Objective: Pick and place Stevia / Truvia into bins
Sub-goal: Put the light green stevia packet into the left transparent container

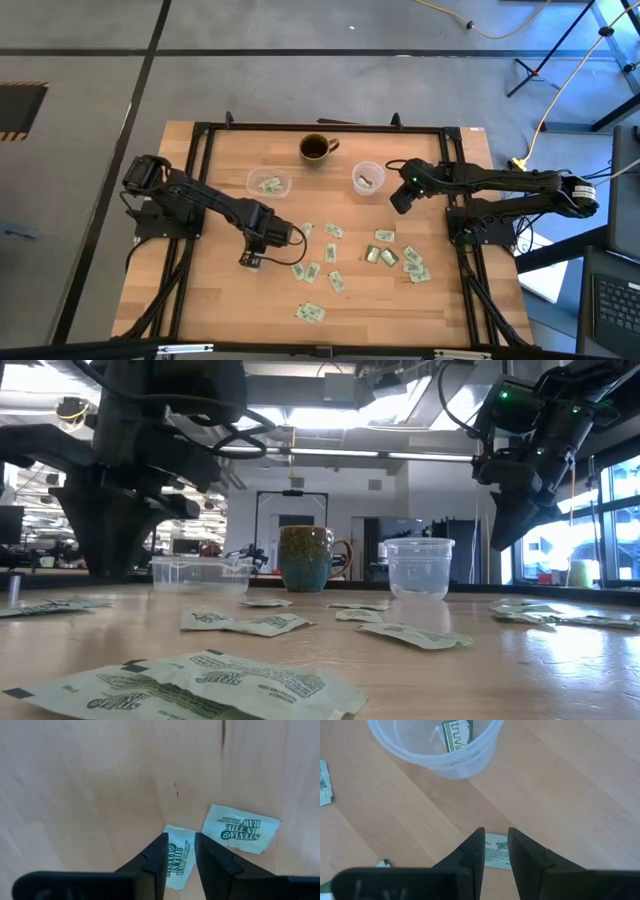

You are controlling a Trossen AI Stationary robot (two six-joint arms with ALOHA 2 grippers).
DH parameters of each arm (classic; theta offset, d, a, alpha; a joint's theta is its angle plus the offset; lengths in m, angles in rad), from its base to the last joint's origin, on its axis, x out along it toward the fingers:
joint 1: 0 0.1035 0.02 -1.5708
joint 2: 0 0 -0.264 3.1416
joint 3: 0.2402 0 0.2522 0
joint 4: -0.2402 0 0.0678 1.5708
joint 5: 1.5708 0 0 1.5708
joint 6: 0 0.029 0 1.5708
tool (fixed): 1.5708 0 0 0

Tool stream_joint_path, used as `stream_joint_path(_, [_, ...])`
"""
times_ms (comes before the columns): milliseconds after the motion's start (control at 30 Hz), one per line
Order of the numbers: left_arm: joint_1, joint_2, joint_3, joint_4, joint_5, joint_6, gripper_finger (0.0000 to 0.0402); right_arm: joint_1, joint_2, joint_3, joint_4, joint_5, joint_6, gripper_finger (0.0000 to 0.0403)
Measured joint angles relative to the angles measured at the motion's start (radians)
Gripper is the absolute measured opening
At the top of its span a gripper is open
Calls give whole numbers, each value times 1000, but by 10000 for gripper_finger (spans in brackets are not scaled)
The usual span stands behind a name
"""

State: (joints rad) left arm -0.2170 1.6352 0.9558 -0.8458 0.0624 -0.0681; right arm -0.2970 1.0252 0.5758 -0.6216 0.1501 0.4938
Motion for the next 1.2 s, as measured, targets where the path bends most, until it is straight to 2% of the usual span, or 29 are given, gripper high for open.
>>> stream_joint_path(167, [-6, 0, -6, 11, 0, 1, 95, 0, 0, 0, 0, 0, 0, 87])
stream_joint_path(400, [-6, 0, -97, 105, 16, -9, 89, 0, 0, 0, 1, 0, 3, 87])
stream_joint_path(600, [-4, -5, -120, 127, 14, -13, 86, 0, 0, 0, 11, 0, 3, 87])
stream_joint_path(767, [-4, -5, -141, 143, 2, -25, 63, 0, 0, 0, 19, 0, 3, 87])
stream_joint_path(967, [-5, -6, -157, 155, -64, -104, 38, 0, 0, 0, 19, 0, 3, 87])
stream_joint_path(1200, [-7, -8, -166, 155, -62, -105, 54, 0, 0, 0, 19, 0, 2, 87])
